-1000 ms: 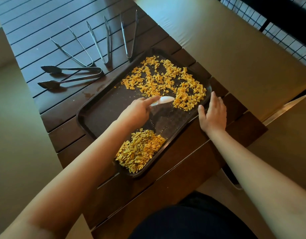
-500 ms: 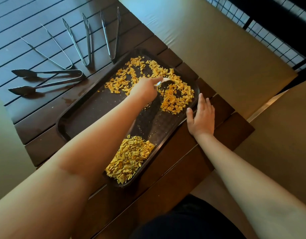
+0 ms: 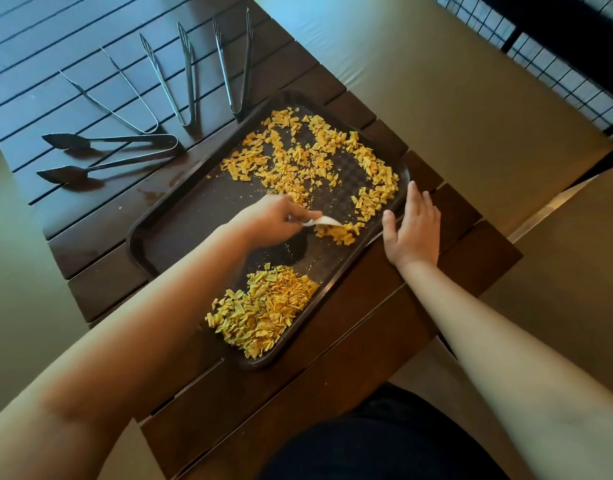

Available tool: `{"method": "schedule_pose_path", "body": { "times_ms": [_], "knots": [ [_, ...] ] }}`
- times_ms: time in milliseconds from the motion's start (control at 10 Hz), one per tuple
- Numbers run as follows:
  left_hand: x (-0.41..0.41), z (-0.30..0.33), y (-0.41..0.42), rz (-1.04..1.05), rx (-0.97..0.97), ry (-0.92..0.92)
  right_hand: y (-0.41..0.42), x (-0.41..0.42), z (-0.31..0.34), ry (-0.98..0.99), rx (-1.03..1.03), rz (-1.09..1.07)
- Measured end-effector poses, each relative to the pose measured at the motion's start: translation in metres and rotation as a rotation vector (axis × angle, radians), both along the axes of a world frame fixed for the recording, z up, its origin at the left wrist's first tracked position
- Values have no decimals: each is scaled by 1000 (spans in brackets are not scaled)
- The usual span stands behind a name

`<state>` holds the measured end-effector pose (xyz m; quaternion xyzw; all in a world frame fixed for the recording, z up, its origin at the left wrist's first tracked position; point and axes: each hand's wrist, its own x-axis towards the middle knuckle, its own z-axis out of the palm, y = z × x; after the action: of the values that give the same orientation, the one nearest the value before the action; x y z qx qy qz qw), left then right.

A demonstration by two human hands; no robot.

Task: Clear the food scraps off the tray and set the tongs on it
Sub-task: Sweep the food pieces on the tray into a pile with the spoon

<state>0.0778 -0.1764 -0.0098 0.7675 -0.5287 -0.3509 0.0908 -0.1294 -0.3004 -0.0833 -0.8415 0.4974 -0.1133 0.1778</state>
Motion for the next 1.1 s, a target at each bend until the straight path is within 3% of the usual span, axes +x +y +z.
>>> {"method": "schedule_pose_path", "body": {
  "times_ms": [200,300,400,700,900,1100],
  "knots": [
    [-6,1,26,72,-38,13,-1,0,-1,-1,-8,-3],
    [-7,-4,22,251,-118,-27,-1,1,0,4,0,-8],
    [-11,-8,14,298,-94,-54,0,1,0,2,-1,-11],
    [-14,-4,38,126,-6,-51,0,1,0,7,-3,-13],
    [-27,-3,14,174,-156,-132,0,1,0,0,1,-16],
    [-43,-6,-15,53,-134,-170,0,1,2,1,3,-19]
  ]
}}
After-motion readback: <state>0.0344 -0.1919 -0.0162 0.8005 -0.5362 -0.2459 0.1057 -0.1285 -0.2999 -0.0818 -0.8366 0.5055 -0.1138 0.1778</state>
